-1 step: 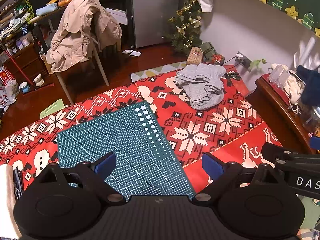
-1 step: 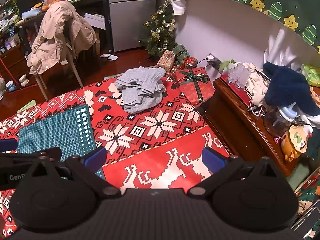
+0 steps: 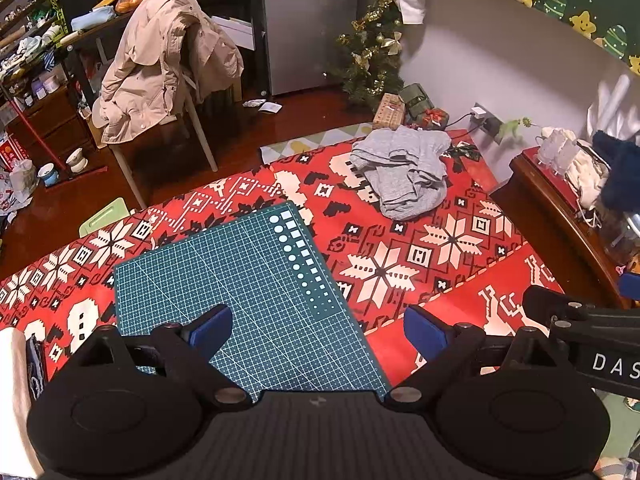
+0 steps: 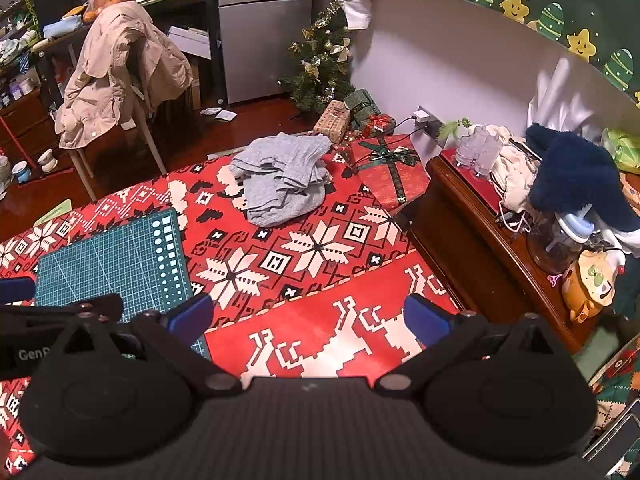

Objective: Fold clothes

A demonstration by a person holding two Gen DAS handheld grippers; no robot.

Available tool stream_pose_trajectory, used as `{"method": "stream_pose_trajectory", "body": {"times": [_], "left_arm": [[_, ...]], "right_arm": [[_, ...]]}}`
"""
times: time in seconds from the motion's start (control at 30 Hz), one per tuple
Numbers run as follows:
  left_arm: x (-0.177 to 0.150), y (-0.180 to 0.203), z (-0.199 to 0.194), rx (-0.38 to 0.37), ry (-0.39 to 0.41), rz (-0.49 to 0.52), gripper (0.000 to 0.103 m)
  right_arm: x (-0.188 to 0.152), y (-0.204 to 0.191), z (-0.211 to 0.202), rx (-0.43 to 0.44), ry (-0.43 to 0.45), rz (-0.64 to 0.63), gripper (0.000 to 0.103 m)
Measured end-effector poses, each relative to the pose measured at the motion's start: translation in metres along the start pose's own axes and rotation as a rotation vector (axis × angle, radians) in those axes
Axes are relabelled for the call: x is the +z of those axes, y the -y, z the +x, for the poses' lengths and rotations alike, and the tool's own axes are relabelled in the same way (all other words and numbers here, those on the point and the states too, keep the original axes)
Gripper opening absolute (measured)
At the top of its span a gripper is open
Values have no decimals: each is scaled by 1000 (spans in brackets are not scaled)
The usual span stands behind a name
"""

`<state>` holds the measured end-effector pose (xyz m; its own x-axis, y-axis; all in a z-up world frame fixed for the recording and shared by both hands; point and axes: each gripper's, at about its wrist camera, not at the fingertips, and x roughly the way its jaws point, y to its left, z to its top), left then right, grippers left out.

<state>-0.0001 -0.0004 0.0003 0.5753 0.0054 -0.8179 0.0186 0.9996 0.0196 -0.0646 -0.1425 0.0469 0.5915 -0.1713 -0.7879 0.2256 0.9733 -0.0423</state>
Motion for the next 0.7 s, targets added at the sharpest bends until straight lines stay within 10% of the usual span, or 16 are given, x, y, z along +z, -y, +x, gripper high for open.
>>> {"method": "stream_pose_trajectory", "body": {"times": [0.7], "left_arm": [[2, 5, -8, 26, 37, 14, 93]], "right_arm": [[1, 2, -5, 17, 12, 3, 102]]}}
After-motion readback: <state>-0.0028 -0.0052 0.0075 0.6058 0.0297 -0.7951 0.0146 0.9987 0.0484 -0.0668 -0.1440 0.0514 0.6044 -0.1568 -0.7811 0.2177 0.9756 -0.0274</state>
